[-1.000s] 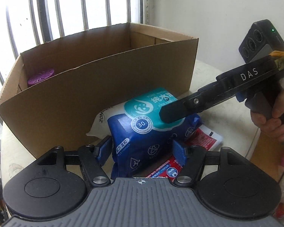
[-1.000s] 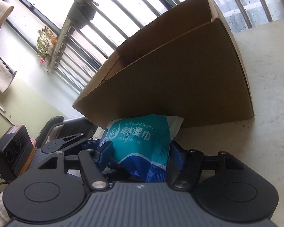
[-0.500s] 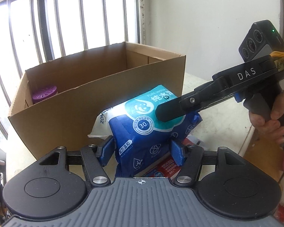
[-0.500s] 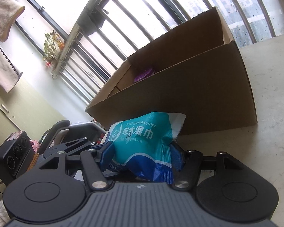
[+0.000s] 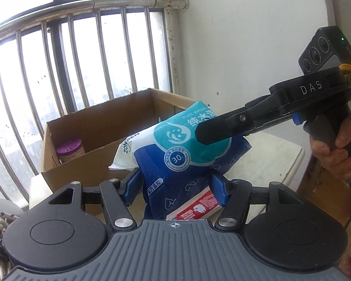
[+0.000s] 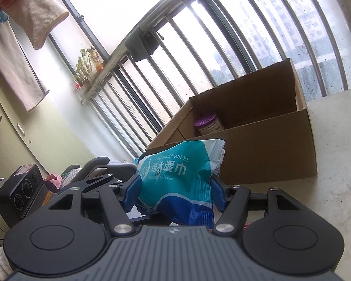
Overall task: Organize objects
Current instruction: 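Close the left gripper on the blue wipes pack and lift it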
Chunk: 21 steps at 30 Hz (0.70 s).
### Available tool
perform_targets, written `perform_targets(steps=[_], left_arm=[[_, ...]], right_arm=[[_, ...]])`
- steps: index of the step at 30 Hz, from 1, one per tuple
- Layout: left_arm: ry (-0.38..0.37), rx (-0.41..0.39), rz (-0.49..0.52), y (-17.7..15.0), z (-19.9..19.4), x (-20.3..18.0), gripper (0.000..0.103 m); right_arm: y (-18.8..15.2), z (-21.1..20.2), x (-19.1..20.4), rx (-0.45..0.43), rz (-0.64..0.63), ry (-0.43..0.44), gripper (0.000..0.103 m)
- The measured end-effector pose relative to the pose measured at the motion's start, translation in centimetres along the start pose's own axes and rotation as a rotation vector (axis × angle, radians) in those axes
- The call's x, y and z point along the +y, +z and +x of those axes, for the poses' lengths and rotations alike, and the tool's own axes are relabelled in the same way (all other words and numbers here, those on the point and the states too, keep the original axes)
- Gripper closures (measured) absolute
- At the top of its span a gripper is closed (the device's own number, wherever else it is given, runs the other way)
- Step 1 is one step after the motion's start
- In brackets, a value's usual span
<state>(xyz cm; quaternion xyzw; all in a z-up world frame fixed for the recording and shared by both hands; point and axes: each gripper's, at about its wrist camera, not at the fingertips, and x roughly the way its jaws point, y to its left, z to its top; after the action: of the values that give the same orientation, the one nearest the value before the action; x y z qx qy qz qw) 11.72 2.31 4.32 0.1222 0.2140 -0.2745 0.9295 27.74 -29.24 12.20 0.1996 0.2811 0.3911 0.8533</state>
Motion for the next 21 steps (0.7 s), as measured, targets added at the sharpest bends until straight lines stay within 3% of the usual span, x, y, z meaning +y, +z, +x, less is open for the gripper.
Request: perform_targets(steps=[11, 21], left_arm=[[0.035, -0.047, -0.006, 1.4, -1.2, 0.1, 0.041], [0.05, -0.092, 0.014, 3.0, -0.8, 1.3, 0.041]], right_arm=[[1.4, -2.1, 3.5, -0.069, -0.071, 0.026, 0.036], [3.9, -0.6, 3.0, -0.064, -0.066, 0.016, 0.037]])
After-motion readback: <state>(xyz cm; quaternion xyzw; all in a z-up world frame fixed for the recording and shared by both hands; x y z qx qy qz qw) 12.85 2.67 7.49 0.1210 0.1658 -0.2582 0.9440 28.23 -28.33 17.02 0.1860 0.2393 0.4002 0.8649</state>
